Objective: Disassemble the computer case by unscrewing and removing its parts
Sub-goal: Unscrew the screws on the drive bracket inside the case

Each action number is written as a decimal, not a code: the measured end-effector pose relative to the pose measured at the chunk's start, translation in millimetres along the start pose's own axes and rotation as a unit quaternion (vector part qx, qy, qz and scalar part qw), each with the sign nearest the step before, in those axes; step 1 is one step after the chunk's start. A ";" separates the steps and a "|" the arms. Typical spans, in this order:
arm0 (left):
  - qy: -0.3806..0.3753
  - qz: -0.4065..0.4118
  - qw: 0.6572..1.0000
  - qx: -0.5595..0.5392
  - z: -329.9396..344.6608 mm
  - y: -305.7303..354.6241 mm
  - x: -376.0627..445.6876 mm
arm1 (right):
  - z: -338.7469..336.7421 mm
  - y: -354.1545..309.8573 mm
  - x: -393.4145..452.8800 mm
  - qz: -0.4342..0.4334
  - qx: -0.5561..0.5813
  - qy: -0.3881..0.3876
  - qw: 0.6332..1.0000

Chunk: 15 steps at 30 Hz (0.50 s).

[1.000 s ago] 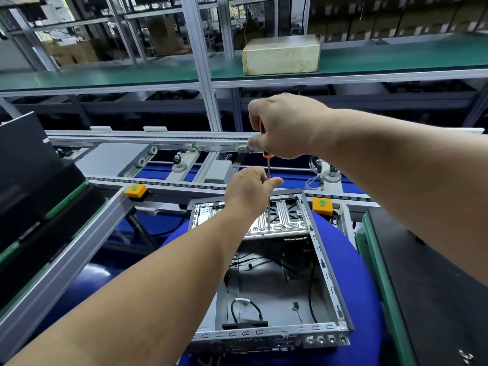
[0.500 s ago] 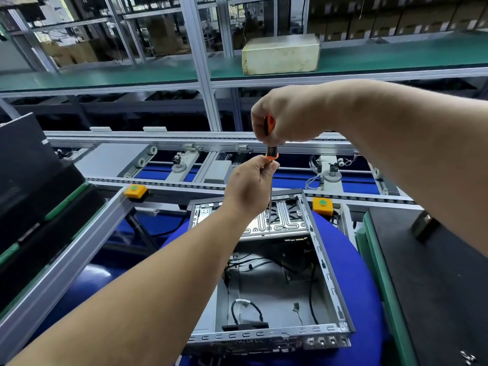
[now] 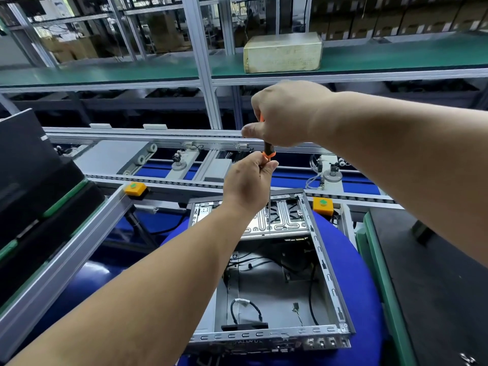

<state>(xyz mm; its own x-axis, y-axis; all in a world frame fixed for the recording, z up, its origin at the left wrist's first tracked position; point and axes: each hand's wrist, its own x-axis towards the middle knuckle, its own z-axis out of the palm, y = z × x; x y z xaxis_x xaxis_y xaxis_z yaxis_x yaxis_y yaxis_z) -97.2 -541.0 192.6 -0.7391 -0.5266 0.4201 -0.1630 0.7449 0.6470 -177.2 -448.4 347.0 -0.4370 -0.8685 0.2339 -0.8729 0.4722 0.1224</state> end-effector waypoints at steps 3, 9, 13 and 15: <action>0.010 -0.004 1.000 0.000 0.6 0.4 -0.4 | -1.5 -0.4 4.1 0.018 -0.027 0.007 0.999; 0.008 -0.012 1.000 0.007 0.0 1.2 1.3 | -6.8 -4.0 8.0 0.035 -0.036 -0.022 0.998; 0.014 -0.017 1.000 0.010 0.4 2.2 1.1 | -12.8 -8.6 3.9 0.021 -0.028 -0.072 0.997; 0.013 -0.023 1.000 -0.001 0.8 0.8 1.0 | -17.6 -9.0 2.4 -0.007 -0.001 -0.108 0.994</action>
<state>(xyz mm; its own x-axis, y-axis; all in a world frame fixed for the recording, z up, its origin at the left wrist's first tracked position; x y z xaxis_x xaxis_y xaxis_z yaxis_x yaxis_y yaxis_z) -98.6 -540.6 193.1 -0.7135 -0.5708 0.4062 -0.1945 0.7184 0.6678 -166.6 -452.1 363.4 -0.4610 -0.8872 0.0203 -0.8792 0.4597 0.1255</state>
